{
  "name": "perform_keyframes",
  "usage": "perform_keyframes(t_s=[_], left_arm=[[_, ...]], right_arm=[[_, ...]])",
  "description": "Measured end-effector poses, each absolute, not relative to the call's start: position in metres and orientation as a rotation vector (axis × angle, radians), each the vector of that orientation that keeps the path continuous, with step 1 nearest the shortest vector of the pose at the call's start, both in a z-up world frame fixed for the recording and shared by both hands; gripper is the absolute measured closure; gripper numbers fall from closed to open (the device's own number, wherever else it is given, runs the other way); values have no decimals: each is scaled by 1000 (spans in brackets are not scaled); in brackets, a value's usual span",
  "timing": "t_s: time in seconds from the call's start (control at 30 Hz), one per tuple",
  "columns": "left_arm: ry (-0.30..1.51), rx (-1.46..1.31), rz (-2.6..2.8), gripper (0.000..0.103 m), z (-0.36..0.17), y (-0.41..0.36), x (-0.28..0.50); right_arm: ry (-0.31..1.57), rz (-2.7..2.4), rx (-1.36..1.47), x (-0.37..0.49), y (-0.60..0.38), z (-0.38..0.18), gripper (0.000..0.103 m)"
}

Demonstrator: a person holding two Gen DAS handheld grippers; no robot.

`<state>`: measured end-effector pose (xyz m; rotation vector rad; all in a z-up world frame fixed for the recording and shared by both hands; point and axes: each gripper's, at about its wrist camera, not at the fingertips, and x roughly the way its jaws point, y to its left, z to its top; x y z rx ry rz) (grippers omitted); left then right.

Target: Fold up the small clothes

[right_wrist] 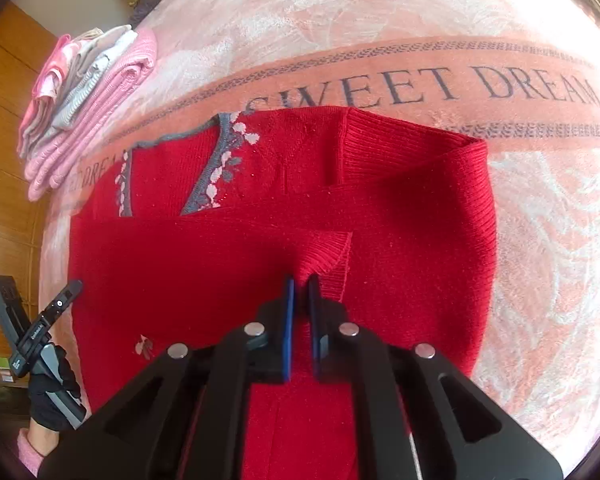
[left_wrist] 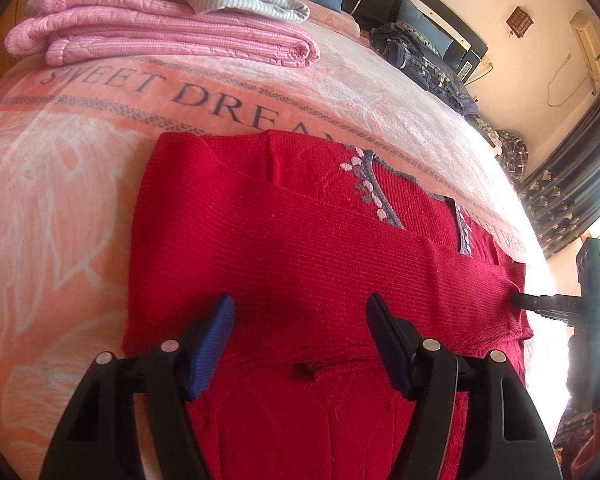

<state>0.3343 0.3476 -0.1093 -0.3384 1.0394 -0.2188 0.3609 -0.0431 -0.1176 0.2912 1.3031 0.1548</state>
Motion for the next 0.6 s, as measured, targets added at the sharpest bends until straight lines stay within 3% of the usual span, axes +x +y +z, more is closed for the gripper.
perform_keyframes(t_s=[0.1,0.23,0.27,0.4,0.5,0.53,0.6], left_arm=[[1039,-311,-221,33,-109,344,333],[1038,-312,-223,31,-106,342,334],[1033,-320,-225,31,-104,342,334],[1028,-330,-233,30,-101,341,335],[1042,-326,-230,30,-106,340,335],[1041,-322,-231,30,-107,340,334],[1041,-309,-230,30,-106,340,333]], right_arm=[[1332,124,273,361,-47,-123,92],[1342,142,337,357,-56,-130,64],[1351,148,358,356,-58,-132,64],[1371,205,384,354,-51,-137,64],[1354,178,290,353,-41,-134,82],[1344,175,300,353,-42,-132,92],[1314,169,344,353,-48,-126,95]])
